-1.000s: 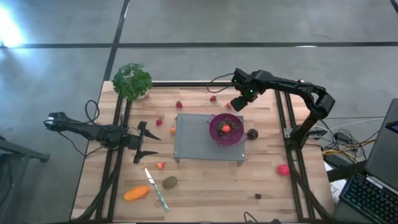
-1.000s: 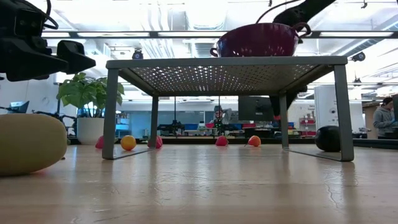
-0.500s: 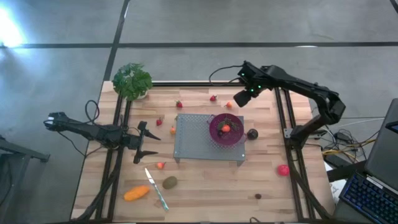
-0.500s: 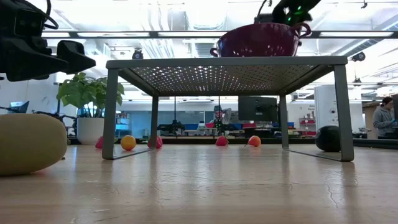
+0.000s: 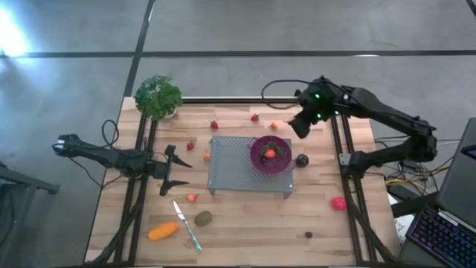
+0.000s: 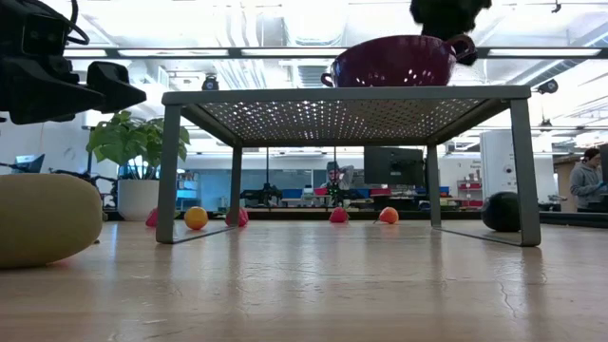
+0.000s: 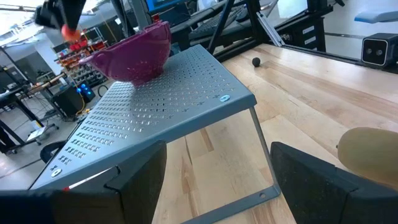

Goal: Pick & Place Fruit
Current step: Put the pear in the purple strainer bowl on the shelf

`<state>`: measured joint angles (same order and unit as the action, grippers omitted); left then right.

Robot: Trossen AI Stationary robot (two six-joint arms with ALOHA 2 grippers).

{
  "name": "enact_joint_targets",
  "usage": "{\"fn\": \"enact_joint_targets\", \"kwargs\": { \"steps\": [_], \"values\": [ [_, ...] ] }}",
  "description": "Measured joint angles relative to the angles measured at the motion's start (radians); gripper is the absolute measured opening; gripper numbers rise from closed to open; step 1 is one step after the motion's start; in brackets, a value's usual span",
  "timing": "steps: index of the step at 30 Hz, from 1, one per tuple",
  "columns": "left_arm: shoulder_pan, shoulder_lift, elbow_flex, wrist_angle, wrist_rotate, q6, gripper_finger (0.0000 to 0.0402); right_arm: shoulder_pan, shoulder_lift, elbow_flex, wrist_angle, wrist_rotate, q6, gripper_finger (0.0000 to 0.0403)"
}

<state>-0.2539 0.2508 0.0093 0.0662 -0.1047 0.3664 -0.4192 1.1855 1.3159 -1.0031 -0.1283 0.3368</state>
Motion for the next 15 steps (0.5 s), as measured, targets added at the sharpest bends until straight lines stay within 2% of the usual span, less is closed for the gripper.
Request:
{"fn": "enact_joint_targets", "kwargs": {
  "steps": [10,15],
  "values": [
    [0.0,0.0,0.0,0.0,0.0,0.0,0.0291,0.263,-0.022,-0.001,0.118,0.0,0.013,0.0116],
    [0.0,0.0,0.0,0.0,0.0,0.0,0.0291,0.341,0.019,-0.001,0.128,0.094,-0.005,0.0127]
  ]
}}
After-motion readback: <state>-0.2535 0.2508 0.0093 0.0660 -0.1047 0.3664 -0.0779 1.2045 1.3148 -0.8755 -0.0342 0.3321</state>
